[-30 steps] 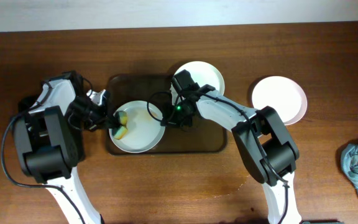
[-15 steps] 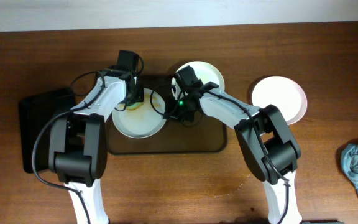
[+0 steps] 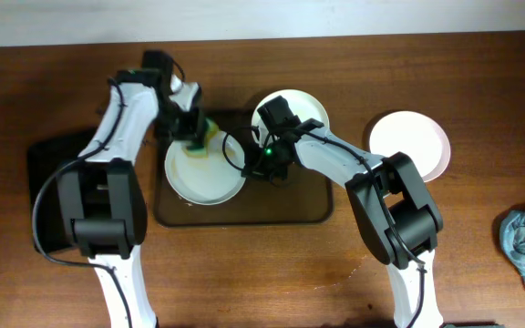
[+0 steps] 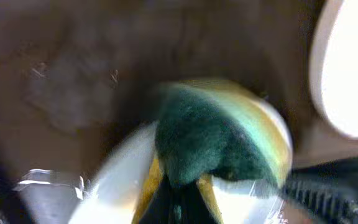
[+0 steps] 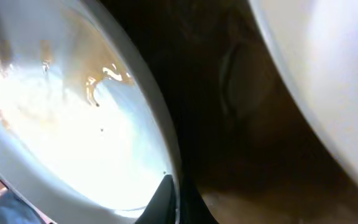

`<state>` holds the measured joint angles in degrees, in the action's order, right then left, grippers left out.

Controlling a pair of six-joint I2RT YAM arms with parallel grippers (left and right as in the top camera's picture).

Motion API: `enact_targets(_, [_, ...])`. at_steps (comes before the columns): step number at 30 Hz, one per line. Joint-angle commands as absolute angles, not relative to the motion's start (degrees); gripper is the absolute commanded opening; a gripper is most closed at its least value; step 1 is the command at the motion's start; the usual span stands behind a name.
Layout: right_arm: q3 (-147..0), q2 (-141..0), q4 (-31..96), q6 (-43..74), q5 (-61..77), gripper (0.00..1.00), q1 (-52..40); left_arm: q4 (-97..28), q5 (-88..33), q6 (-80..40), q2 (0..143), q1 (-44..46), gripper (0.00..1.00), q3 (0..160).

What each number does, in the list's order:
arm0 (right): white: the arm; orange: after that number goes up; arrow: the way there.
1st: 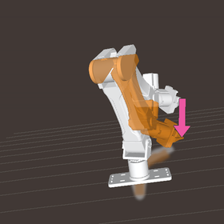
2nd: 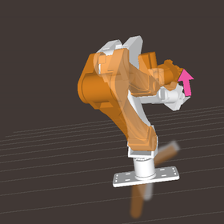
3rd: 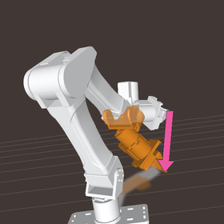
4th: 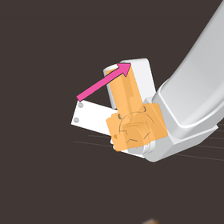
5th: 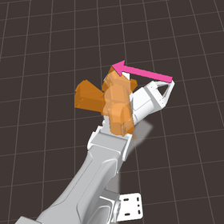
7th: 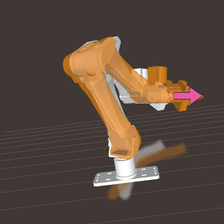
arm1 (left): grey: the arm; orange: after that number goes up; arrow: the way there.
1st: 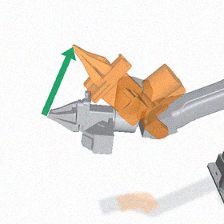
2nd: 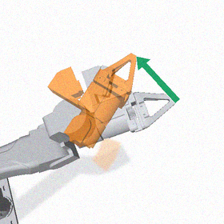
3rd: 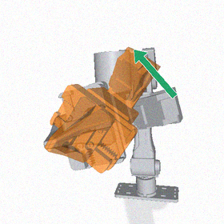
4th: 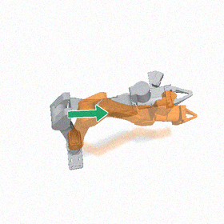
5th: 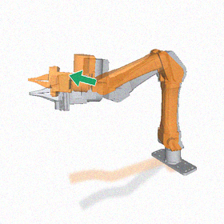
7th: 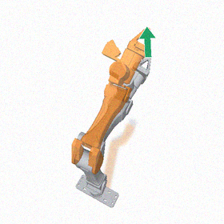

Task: Clean dirty plates on tray and stack at the side
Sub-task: 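Lift the white plate and stack it on the pinkish plate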

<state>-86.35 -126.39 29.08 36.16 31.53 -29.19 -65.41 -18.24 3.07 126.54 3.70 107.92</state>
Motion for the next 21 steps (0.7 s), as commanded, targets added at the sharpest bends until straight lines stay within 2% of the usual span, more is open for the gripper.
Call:
enact_targets(1, [-85.69, -127.72, 29.3, 34.92, 29.78, 0.04, -29.47, -79.94, -12.73, 2.09, 125.75, -2.63, 0.0, 121.75])
enact_targets(2, [-85.69, -127.72, 29.28, 34.74, 29.61, 0.04, -29.47, -84.47, -8.6, -0.27, 125.75, -5.23, 0.01, 122.56])
enact_targets(5, [-86.35, -127.7, 29.36, 33.17, 29.34, 0.04, -29.47, -90.13, -6.5, -0.49, 125.78, -14.35, 0.0, 122.3])
enact_targets(7, [-88.07, -127.63, 30.74, 31.53, 28.56, 0.04, -29.5, -92.18, -3.55, -0.56, 125.78, -16.49, 0.0, 121.97])
enact_targets(9, [-94.61, -127.55, 39.05, 27.42, 20.58, 0.04, -29.52, -90.52, 0.34, -3.09, 125.78, -16.8, 0.01, 118.54])
enact_targets(13, [-105.58, -127.55, 50.5, 20.64, 6.72, 0.04, -29.61, -74.7, 2.0, -6.55, 125.75, -16.8, 0.01, 103.28])
enact_targets(17, [-105.56, -127.55, 51.16, 19.66, 6.52, 0.04, -29.61, -57.28, 1.93, -6.81, 125.78, -16.49, 0.01, 91.33])
enact_targets(21, [-105.58, -127.55, 51.72, 18.35, 5.28, 0.04, -29.56, -47.97, 0.62, -4.03, 125.78, -13.96, 0.01, 88.14])
